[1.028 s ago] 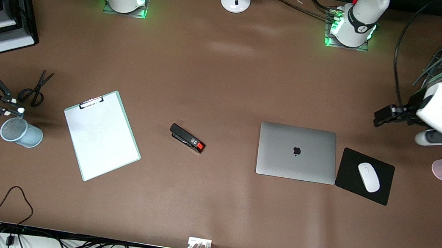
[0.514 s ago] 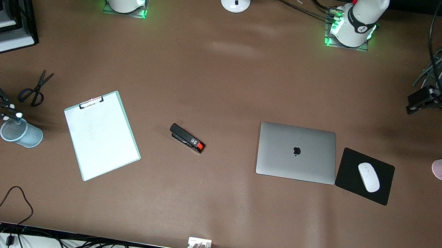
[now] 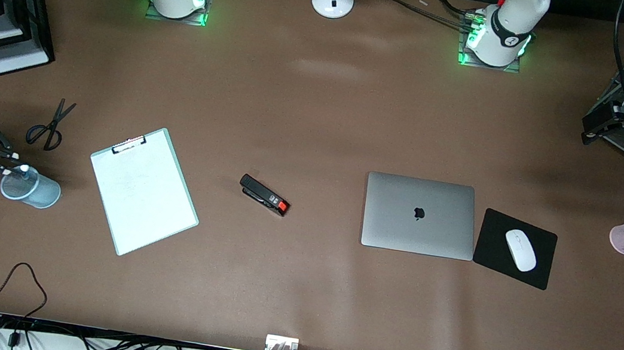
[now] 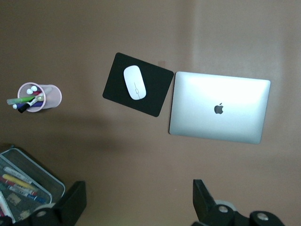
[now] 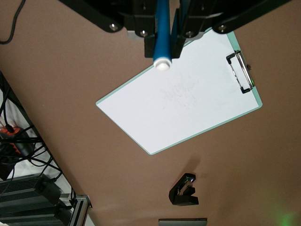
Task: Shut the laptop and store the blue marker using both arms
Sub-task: 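Lower the blue marker into the light blue cup and open the right gripper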
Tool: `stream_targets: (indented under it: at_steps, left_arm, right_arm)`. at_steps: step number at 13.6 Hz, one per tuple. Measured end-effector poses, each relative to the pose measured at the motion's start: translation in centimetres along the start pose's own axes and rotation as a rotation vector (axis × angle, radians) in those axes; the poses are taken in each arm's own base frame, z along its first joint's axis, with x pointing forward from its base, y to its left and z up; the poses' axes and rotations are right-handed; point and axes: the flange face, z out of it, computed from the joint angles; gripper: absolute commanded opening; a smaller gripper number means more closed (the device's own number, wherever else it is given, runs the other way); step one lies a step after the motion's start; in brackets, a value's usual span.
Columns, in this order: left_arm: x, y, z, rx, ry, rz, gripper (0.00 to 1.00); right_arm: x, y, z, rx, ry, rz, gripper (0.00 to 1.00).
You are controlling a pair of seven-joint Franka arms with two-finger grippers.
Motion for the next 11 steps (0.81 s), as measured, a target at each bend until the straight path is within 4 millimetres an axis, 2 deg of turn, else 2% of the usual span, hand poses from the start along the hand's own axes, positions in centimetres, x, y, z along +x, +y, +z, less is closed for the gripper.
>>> stream_targets:
  at_steps: [4,8,11]
  left_arm:
    - [-0.1,0.1,-0.1,0.000,0.000,0.010,1.00]
    - [-0.9,1.9,-0.9,0.003,0.015,0.049,1.00]
    - [-1.3,1.9,-0.6,-0.003,0.022,0.074,1.00]
  right_arm:
    - [-1.1,0.8,0.5,-0.009,0.006,0.000,0.05]
    - [-0.8,1.8,-0.6,-0.034,-0.009,-0.024,0.05]
    - [-2.2,1.5,-0.7,-0.038,-0.008,-0.018,0.05]
